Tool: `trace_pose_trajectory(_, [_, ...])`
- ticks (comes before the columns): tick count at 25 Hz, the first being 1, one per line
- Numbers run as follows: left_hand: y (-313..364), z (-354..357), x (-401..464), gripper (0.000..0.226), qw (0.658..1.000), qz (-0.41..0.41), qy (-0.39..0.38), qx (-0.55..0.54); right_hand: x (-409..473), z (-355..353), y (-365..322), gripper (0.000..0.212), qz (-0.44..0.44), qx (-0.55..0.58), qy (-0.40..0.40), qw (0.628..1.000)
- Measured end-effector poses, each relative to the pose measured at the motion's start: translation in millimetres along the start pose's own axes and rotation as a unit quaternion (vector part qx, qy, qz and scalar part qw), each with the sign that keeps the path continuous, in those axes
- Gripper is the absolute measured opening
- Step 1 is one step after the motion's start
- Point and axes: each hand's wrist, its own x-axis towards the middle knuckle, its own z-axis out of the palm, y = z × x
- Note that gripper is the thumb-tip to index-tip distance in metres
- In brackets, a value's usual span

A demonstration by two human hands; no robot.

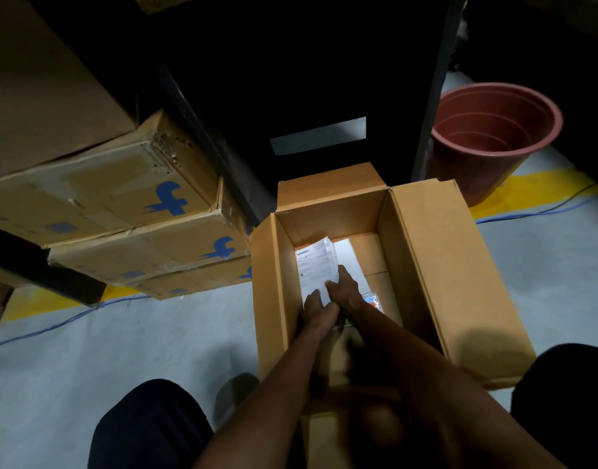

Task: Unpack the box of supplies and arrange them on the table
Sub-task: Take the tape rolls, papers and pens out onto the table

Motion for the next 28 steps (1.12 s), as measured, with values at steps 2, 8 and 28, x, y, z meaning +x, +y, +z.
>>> trace_pose_trajectory(2, [8.0,0.3,-1.7,0.06,0.999,-0.001,0.042,-0.021,-0.9,-5.4,-9.2,0.033,-0.011,-0.005,0.019,1.0])
trace_pose_trajectory(8, [36.4,-7.0,-8.4,0.072,0.99,0.008,0.119,-0.077,-5.1,-31.4,-22.8,0.037,-0.024,0.01,0.057,0.998])
trace_pose_trajectory(28, [79.5,-32.7,-24.8,0.073,0.973,0.208,-0.056,-0.088,-45.3,-118.8,-57.5,0.045,-0.183,0.018,-0.012,0.983])
